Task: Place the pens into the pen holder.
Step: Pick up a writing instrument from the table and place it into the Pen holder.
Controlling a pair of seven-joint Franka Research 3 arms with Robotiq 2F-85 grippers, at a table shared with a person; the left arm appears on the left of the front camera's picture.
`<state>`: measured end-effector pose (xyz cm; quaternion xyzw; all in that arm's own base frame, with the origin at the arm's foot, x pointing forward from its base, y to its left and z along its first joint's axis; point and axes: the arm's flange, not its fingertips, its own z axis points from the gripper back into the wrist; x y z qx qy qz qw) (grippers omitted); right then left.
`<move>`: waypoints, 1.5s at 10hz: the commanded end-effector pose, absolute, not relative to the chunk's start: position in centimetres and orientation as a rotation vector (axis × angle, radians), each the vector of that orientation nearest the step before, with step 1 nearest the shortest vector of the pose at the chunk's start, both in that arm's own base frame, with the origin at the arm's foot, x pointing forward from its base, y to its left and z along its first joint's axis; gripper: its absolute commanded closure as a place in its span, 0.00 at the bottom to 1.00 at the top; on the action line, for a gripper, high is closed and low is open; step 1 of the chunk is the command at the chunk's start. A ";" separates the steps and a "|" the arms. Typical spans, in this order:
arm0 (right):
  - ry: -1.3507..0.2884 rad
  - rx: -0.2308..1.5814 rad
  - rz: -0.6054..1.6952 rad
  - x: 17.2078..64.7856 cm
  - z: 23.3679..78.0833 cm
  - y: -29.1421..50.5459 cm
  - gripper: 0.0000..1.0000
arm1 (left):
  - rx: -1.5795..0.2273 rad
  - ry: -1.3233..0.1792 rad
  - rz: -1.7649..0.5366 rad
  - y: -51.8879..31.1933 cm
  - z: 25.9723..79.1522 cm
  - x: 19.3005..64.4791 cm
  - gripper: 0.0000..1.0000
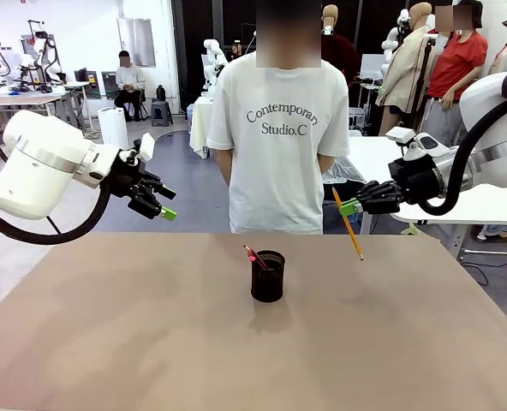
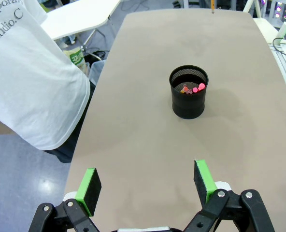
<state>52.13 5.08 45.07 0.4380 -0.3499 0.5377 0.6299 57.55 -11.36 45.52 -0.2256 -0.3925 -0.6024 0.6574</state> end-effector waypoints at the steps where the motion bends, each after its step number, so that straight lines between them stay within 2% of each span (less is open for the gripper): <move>1: -0.752 1.005 1.145 52.4 45.3 5.3 1.00 | -0.504 -0.888 -1.372 -11.3 45.7 57.7 0.00; 7: -0.754 1.016 1.156 52.3 44.8 5.0 1.00 | -0.504 -0.888 -1.372 -11.3 45.7 57.7 0.00; 8: -0.876 0.990 1.229 53.6 44.5 5.5 1.00 | -0.504 -0.888 -1.372 -11.3 45.7 57.7 0.00; 10: -1.070 1.105 1.180 55.3 44.5 7.1 1.00 | -0.504 -0.888 -1.372 -11.3 45.7 57.7 0.00; 15: -1.213 1.244 1.276 56.9 41.6 12.2 1.00 | -0.504 -0.888 -1.372 -11.3 45.7 57.7 0.00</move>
